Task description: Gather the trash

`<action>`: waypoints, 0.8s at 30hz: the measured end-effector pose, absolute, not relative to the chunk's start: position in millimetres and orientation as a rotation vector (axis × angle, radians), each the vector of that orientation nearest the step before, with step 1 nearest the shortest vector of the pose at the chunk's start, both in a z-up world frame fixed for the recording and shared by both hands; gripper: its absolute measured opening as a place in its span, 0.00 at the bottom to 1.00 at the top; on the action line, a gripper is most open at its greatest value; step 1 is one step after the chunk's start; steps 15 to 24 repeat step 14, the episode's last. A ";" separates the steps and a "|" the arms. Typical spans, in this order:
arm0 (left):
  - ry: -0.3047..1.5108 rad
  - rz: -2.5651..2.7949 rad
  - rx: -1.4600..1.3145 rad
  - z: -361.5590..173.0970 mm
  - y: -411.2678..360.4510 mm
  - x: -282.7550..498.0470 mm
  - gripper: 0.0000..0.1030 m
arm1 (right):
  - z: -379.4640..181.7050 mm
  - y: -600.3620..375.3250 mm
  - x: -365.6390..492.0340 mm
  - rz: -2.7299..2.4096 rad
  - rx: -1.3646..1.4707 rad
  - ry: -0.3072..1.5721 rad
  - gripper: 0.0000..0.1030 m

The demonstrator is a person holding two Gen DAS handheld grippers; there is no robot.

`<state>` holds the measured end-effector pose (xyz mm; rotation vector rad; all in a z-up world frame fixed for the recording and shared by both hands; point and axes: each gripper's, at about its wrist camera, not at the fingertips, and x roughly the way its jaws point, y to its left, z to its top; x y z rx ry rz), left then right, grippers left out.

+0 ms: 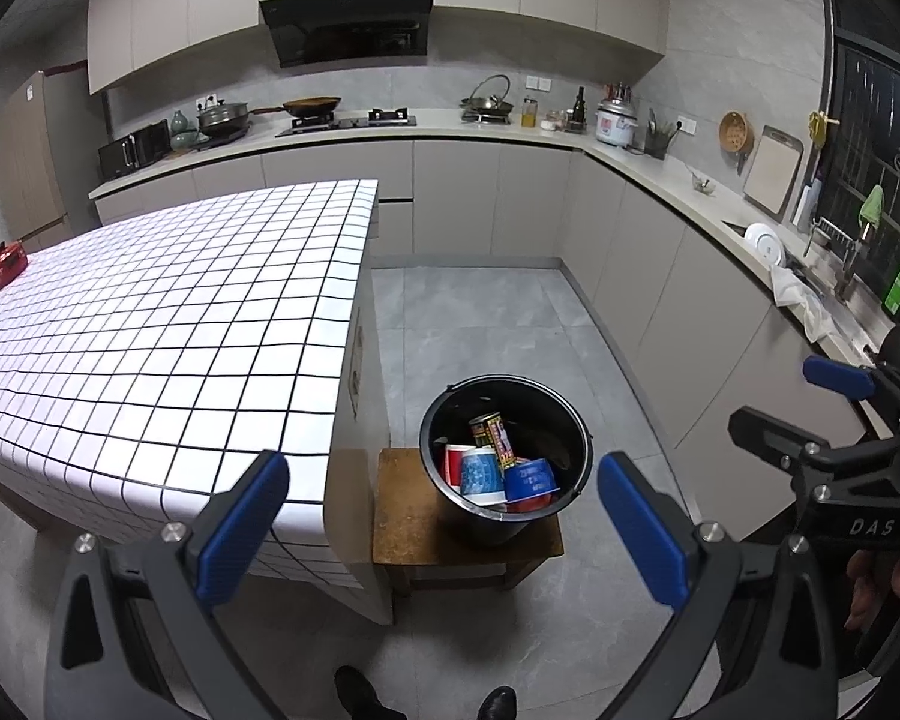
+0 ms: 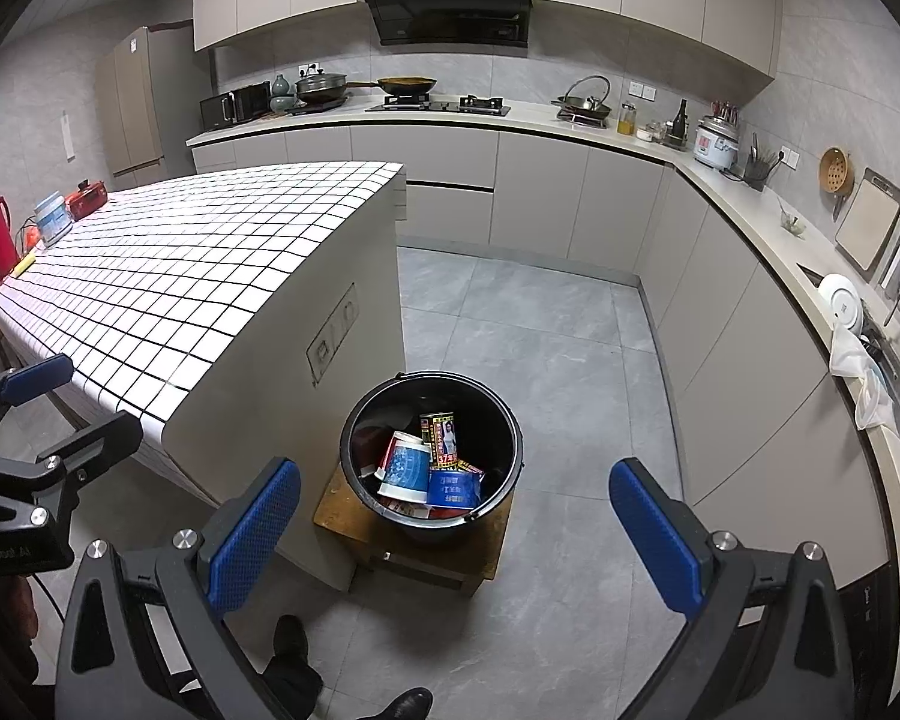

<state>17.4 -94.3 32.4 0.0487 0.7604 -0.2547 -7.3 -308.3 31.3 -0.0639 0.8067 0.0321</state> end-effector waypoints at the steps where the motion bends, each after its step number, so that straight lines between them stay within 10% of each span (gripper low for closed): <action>1: 0.762 -0.258 0.045 31.5 -93.1 17.4 1.00 | 31.3 -308.7 -7.3 0.032 -0.064 0.807 1.00; 24: 0.783 -0.266 0.036 27.8 -90.7 21.4 1.00 | 31.2 -310.5 -4.6 0.033 -0.065 0.811 1.00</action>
